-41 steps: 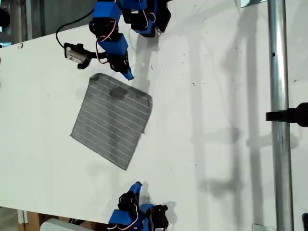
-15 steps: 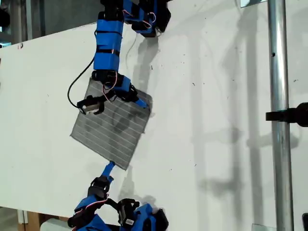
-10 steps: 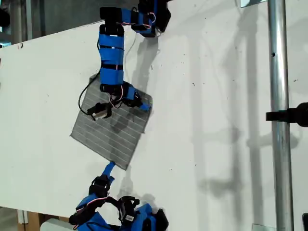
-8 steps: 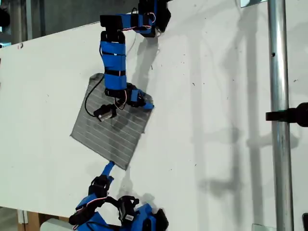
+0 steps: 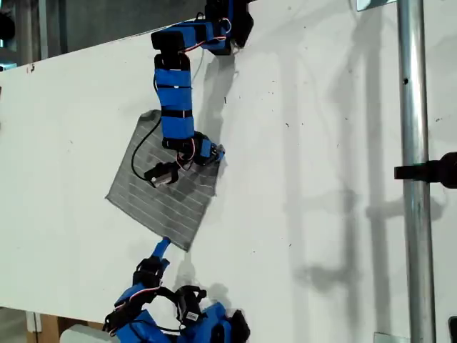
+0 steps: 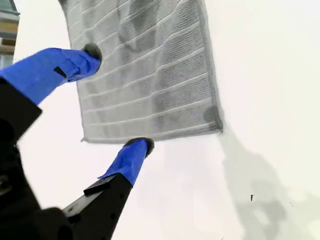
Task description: Grasp corners of a towel and fold twice.
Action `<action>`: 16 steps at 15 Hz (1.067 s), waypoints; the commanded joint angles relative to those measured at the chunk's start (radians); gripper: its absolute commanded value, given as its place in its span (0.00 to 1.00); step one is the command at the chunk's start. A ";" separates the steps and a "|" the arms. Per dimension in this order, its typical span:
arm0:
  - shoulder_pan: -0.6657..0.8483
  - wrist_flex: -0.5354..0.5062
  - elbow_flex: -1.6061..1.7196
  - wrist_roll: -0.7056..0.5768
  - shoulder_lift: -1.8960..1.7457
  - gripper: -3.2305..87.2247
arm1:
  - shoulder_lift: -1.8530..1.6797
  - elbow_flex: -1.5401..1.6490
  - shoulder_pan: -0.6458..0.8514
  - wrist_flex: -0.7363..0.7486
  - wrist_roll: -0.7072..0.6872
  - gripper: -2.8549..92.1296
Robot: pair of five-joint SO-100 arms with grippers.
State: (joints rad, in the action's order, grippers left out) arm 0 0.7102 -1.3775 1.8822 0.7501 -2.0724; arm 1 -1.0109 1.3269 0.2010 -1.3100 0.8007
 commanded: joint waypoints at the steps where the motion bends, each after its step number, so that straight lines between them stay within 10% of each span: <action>1: 0.002 0.049 0.002 -0.014 0.034 0.35 | -0.011 -0.006 -0.011 0.006 0.000 0.03; 7: 0.025 0.195 -0.037 -0.011 0.520 0.35 | -0.112 0.014 -0.023 -0.005 0.006 0.03; 16: 0.078 0.114 -0.276 -0.002 0.773 0.35 | -0.206 0.063 -0.038 0.009 0.015 0.03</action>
State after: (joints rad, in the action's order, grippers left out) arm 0 0.7946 -1.2395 1.6690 0.7501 -1.2885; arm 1 -1.1351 1.3975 0.1718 -1.3131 0.8084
